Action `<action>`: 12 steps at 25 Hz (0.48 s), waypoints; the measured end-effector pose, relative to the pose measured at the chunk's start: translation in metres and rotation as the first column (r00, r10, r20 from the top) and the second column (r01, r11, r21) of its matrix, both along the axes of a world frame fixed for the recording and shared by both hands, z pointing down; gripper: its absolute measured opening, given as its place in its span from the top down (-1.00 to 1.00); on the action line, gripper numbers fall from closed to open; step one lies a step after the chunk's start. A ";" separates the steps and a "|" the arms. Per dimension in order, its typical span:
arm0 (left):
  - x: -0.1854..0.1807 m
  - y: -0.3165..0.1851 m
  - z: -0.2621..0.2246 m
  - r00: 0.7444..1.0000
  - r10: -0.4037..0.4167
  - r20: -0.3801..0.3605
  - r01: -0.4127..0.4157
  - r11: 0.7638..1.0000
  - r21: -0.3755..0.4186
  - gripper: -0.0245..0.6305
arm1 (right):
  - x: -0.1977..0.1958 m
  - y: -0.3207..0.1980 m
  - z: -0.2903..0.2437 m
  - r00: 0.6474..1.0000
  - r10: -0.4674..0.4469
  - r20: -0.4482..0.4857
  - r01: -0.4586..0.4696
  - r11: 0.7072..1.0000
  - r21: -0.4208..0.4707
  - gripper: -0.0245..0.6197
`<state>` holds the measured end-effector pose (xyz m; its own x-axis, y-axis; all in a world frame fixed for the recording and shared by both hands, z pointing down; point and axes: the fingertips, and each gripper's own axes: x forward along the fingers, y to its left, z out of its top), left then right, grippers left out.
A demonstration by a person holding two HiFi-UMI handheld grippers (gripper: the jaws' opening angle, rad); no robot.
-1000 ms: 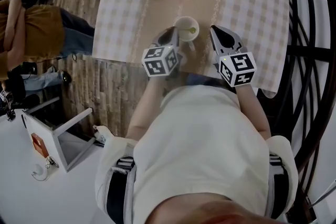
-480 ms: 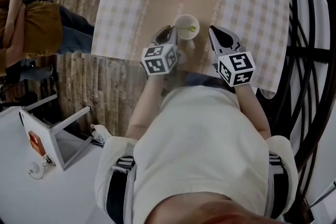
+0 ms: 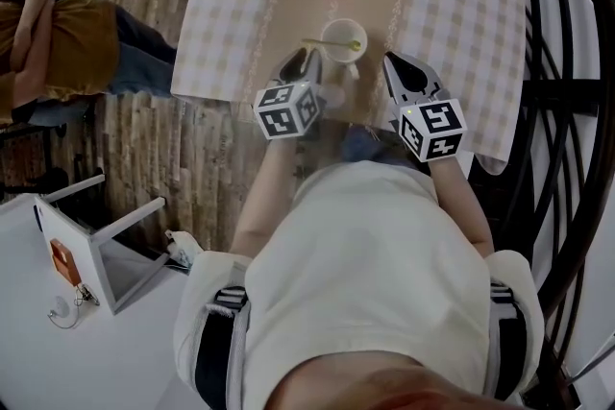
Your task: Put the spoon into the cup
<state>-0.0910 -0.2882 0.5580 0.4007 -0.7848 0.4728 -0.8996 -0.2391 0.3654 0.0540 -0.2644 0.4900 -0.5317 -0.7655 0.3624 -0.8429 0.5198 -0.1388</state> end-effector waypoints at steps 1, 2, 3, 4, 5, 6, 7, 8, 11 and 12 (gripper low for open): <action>-0.003 0.003 0.000 1.000 -0.001 -0.001 0.001 1.000 0.002 0.70 | -0.002 0.003 0.002 1.000 0.002 0.001 -0.002 1.000 0.000 0.92; -0.005 0.007 -0.002 1.000 -0.002 -0.002 0.002 1.000 0.005 0.70 | -0.003 0.006 0.002 1.000 0.006 0.002 -0.006 1.000 0.000 0.92; -0.007 0.011 -0.005 1.000 -0.002 -0.005 0.002 1.000 0.010 0.70 | -0.005 0.010 0.001 1.000 0.009 0.003 -0.009 1.000 0.001 0.92; -0.009 0.016 -0.009 1.000 -0.002 -0.008 0.002 1.000 0.015 0.70 | -0.006 0.015 0.000 1.000 0.013 0.004 -0.013 1.000 0.003 0.92; -0.012 0.020 -0.012 1.000 -0.003 -0.012 0.003 1.000 0.022 0.70 | -0.007 0.019 -0.001 1.000 0.016 0.004 -0.016 1.000 0.005 0.92; -0.014 0.025 -0.016 1.000 -0.005 -0.017 0.006 1.000 0.028 0.70 | -0.009 0.024 -0.002 1.000 0.020 0.004 -0.020 1.000 0.007 0.92; -0.017 0.030 -0.019 1.000 -0.008 -0.023 0.008 0.999 0.035 0.70 | -0.010 0.030 -0.003 1.000 0.023 0.004 -0.023 1.000 0.009 0.92; -0.019 0.036 -0.022 1.000 -0.009 -0.028 0.010 0.999 0.041 0.70 | -0.012 0.036 -0.003 1.000 0.026 0.004 -0.026 1.000 0.011 0.92; -0.026 0.056 -0.031 0.999 -0.003 -0.034 0.005 0.998 0.063 0.70 | -0.018 0.057 -0.003 0.999 0.032 -0.001 -0.032 0.999 0.018 0.92; -0.028 0.063 -0.034 0.999 0.001 -0.034 0.002 0.997 0.072 0.70 | -0.020 0.065 -0.003 0.999 0.034 -0.003 -0.034 0.999 0.019 0.92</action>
<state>-0.1190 -0.2251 0.5237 0.4152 -0.8166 0.4010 -0.8870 -0.2654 0.3780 0.0336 -0.1997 0.4870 -0.5045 -0.7898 0.3489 -0.8604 0.4937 -0.1266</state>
